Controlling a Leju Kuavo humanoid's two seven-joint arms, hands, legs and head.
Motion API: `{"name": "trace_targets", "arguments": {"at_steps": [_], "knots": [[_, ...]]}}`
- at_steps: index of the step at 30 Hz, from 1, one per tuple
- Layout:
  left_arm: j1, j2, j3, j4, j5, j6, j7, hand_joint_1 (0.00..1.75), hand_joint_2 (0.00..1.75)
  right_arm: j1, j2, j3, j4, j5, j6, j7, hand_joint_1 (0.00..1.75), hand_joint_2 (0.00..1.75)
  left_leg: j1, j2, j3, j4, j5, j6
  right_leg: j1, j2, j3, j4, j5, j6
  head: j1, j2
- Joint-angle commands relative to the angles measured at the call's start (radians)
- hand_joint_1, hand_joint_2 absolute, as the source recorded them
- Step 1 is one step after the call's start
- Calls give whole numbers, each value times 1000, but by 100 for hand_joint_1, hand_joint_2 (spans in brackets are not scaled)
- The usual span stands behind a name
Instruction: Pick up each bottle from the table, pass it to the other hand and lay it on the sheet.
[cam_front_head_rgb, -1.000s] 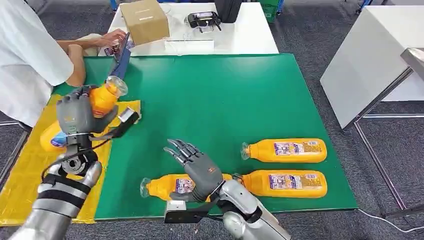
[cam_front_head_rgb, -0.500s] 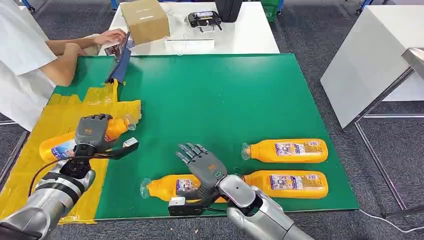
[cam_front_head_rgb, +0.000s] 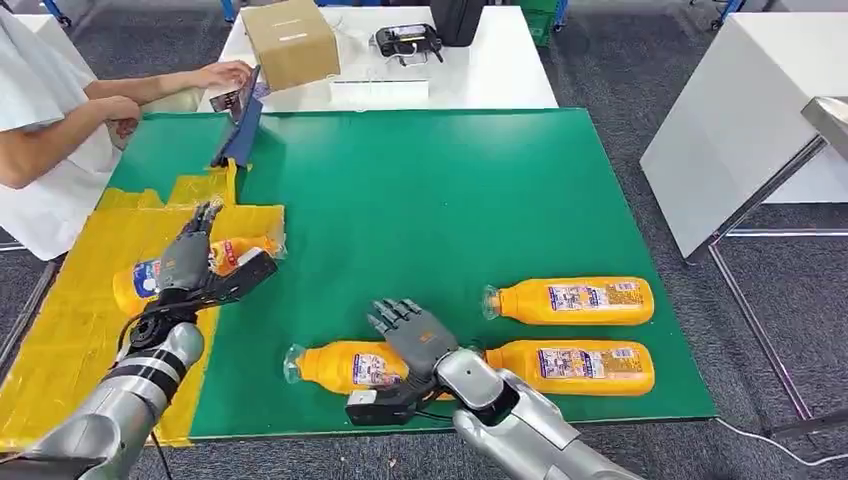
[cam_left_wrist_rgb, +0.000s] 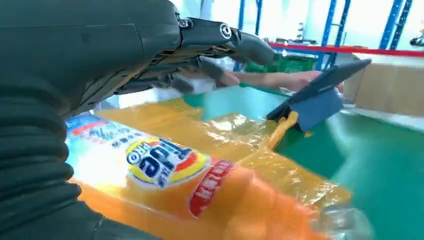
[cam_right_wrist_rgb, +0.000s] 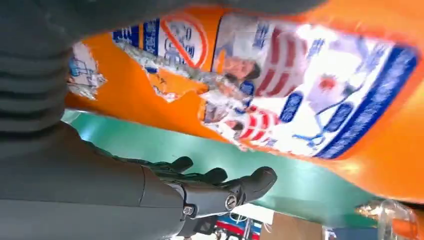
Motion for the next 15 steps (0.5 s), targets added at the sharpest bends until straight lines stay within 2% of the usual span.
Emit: {"name": "trace_targets", "arguments": {"at_steps": [1, 4, 7, 8, 9, 10, 12, 15], "knots": [[147, -106, 106, -508, 361, -148, -161, 0, 175, -30, 0, 17, 258, -79, 43, -74, 0, 175, 2, -6, 3, 0, -1, -1, 1, 0, 6, -2, -1, -1, 0, 0], [177, -104, 68, -614, 405, -162, -165, 0, 175, -33, 4, 13, 286, -107, 41, -90, 0, 175, 2, -5, 5, 0, -1, -1, 1, 1, 7, -2, -1, -1, 0, 0], [252, -88, 37, -752, 425, -157, -169, 0, 175, -11, 26, -27, 240, -80, -80, -16, 0, 175, 2, -4, 7, 0, -1, -1, 1, 1, 9, -2, -1, -2, 0, 0], [272, -89, 30, -782, 423, -160, -166, 0, 175, -9, 27, -32, 220, -69, -79, 1, 5, 175, 2, -2, 8, -1, -1, -1, 1, 3, 9, -3, -1, -1, 0, 0], [289, -91, 24, -809, 431, -173, -161, 0, 175, -6, 25, -38, 200, -59, -65, 19, 49, 175, 1, -1, 8, -1, -1, -1, 0, 2, 8, -2, -1, -1, 0, 0], [304, -98, 15, -828, 432, -176, -159, 0, 175, -7, 22, -37, 194, -39, -41, 34, 129, 175, 2, -2, 8, -1, -2, -2, 1, 3, 9, -2, -1, -2, 0, 0], [313, -105, 5, -839, 434, -174, -162, 0, 175, -7, 27, -45, 211, -33, -27, 37, 173, 175, 2, -3, 8, -1, -1, -2, 1, 3, 9, -2, -1, -2, 0, 0], [307, -112, -17, -832, 475, -179, -180, 0, 175, -13, 32, -56, 280, -32, -1, 29, 175, 175, 2, -5, 8, -1, 0, -1, 1, 0, 9, -3, -1, -2, 0, 0]]}}
